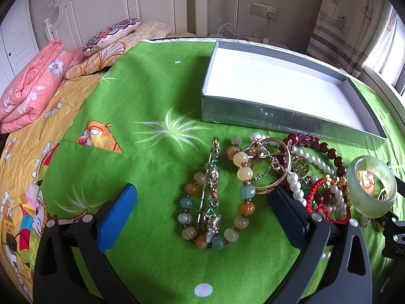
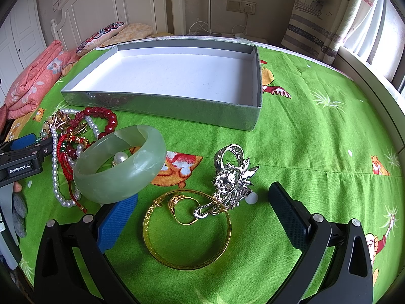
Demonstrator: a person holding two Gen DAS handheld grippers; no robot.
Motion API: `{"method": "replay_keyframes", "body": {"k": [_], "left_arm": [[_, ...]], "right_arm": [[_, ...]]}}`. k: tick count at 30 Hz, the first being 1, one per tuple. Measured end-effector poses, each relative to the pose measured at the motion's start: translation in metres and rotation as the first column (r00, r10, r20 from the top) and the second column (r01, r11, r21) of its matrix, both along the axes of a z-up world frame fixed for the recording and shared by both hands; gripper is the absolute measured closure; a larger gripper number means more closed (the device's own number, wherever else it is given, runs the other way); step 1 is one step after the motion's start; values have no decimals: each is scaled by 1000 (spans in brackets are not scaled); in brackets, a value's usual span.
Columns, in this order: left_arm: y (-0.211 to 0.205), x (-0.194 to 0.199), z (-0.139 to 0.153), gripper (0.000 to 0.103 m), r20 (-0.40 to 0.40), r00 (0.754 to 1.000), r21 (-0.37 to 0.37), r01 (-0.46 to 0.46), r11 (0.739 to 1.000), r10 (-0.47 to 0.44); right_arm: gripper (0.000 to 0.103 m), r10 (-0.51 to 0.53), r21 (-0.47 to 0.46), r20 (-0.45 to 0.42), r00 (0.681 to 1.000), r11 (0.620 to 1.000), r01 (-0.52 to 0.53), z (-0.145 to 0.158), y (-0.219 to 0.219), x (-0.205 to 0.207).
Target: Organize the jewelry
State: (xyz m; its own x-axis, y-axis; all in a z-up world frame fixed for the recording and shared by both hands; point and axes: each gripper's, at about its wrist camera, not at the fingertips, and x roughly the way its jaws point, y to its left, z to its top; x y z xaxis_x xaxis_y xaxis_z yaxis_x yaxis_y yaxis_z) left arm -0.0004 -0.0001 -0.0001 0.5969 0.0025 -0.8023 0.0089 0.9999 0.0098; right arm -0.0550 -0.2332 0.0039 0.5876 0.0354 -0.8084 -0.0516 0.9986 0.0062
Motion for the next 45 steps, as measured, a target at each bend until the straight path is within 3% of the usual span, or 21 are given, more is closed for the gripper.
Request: {"method": "replay_keyframes", "body": {"k": [6,10,13,14,17,19,22,23,25,27,31,34,39,43,45], "left_arm": [[3,1,3,2,-24,999,1,37,999,-37],[4,-3,2,2,-29,996,-19,85,996,-85],[24,-9,7,2,14,995,-156,99,983,-98],[36,-13,9,2,37,994,-252,108,962,-102],[67,-21,11,2,79,995,-433,92,897,-64],[85,-22,7,2,74,997,-525,56,849,-19],[98,-21,7,2,77,997,-583,44,812,1],[97,-23,8,2,79,997,-581,45,813,1],[95,-26,12,2,97,995,-564,57,824,-2],[91,-29,18,2,133,991,-541,80,837,-9],[79,-35,22,2,169,985,-480,111,870,-32],[69,-37,25,2,187,981,-434,135,891,-57],[58,-45,31,2,235,968,-389,178,904,-90],[36,-55,34,3,247,950,-298,262,918,-191],[20,-60,33,3,230,936,-250,320,914,-265]], "right_arm": [[4,65,2,-31,997,998,-65,1,0,-1],[4,222,24,-25,975,975,-221,5,9,-24],[4,289,55,8,957,956,-289,12,8,-37],[4,289,73,13,957,954,-289,13,6,-40],[4,267,92,74,961,958,-273,23,0,-48],[4,237,120,98,967,961,-248,29,-3,-50],[4,229,157,119,966,957,-245,35,-1,-43],[5,219,116,124,968,966,-233,36,5,-40],[23,212,18,128,969,976,-216,39,20,-33],[32,214,-47,115,970,977,-209,39,30,-21],[56,236,-100,56,970,968,-230,37,37,-5],[61,246,-136,-3,969,960,-244,30,36,3],[62,295,-168,-70,953,938,-302,17,41,14],[62,328,-187,-90,940,922,-339,15,46,23],[62,343,-155,-74,936,924,-351,13,42,29]]}}
